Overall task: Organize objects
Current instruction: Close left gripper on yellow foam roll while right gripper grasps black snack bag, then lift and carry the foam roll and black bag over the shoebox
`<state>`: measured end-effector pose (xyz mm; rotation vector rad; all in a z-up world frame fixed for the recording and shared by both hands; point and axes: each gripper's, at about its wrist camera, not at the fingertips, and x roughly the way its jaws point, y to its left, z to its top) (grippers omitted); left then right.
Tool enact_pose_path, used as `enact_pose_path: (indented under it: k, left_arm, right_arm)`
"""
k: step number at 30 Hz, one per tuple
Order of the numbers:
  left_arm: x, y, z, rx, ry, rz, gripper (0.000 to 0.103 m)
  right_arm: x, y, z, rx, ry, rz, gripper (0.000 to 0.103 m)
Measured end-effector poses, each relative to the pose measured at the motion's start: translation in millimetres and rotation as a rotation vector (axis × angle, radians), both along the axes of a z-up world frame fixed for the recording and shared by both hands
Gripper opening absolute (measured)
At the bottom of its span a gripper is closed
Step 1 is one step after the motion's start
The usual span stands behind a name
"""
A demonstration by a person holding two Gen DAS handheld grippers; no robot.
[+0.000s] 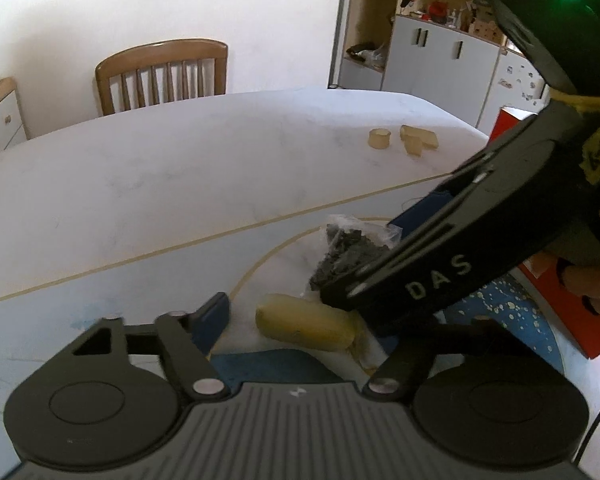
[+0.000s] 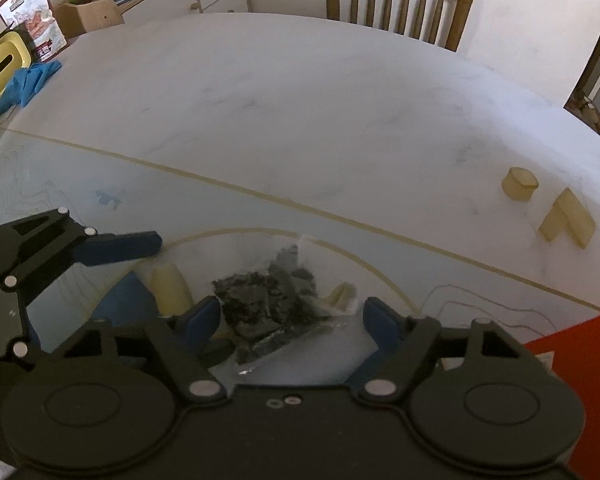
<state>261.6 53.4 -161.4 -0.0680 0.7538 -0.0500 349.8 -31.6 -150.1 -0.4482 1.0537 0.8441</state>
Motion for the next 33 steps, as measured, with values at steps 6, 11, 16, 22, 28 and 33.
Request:
enact_pose_path:
  k: [6,11,16,22,28,33]
  left_arm:
    - [-1.7,-3.7,2.1,0.011,0.001,-0.007,0.051]
    - [-1.7,-4.0,4.1,0.014,0.022,0.020,0.051]
    - [-5.0,-3.2,7.3,-0.004,0.041,0.034,0.051]
    - [-14.2,-6.8,23.3,-0.019,0.044,0.033,0.051]
    - [-24.5,-17.1,49.1,-0.034,0.030,0.030,0.051]
    - [-35.0,-30.7,76.9,-0.043,0.007,0.020,0.051]
  right_arm:
    - [-3.9,0.1,3.7,0.017,-0.010,0.012,0.061]
    - [-4.7,-5.8,7.3,0.039,-0.005,-0.015,0.043]
    - [-9.6,-11.4,12.2,0.048,-0.009,-0.044,0.037]
    - [-14.0,-30.9,32.8,0.096,0.008,-0.102,0.036]
    - [-27.3,-61.9,63.3,0.142,0.000,-0.143,0.036]
    - [-40.9,-87.4,90.2,0.200,-0.017,-0.173,0.036]
